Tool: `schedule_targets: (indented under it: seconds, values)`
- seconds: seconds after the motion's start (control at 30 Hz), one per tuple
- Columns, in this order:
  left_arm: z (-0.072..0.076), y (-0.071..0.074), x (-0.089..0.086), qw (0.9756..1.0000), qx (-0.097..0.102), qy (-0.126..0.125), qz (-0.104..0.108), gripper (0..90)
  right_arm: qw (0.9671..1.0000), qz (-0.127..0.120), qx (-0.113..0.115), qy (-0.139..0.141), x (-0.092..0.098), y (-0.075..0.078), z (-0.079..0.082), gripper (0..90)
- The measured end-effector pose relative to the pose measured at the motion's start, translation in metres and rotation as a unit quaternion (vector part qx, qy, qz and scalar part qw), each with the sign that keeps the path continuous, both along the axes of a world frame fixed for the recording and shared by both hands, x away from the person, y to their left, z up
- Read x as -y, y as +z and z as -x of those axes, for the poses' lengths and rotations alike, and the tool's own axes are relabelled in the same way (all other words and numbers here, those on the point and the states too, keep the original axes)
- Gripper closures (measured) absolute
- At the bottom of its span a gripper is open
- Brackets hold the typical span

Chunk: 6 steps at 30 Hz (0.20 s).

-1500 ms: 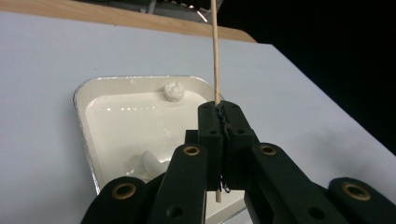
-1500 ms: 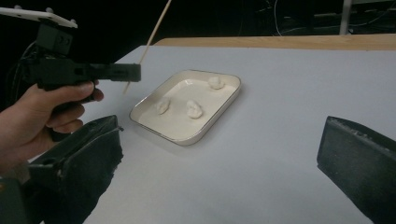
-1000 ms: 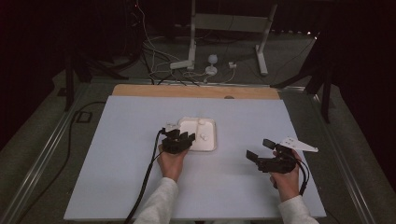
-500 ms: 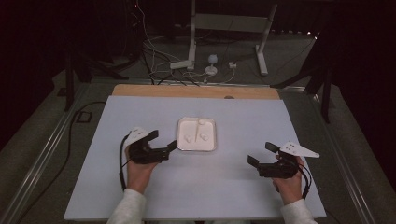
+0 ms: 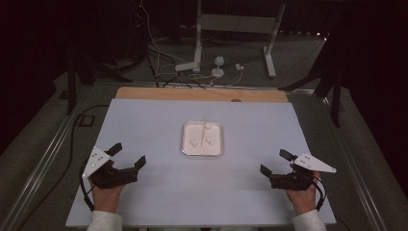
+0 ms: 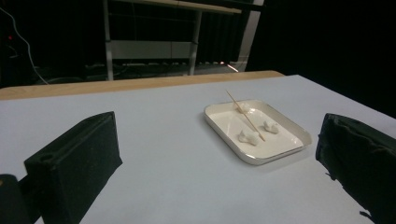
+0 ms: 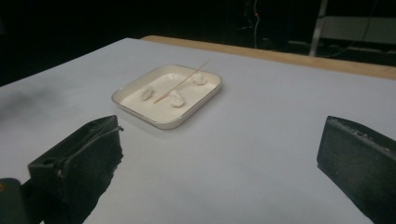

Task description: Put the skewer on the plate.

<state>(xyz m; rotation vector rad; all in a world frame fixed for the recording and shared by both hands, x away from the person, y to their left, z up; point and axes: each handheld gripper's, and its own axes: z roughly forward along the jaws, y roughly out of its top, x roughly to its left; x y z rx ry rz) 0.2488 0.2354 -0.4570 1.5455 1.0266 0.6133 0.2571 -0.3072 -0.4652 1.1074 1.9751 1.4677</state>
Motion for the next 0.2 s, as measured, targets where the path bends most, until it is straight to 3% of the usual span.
schedule_targets:
  seconds: [0.2]
  values:
    - [-0.0002,-0.0008,-0.0082,0.9999,-0.006,0.014,0.0,0.6,0.9998,0.016,0.005,-0.011,0.0012,-0.0032,0.0011,0.0]
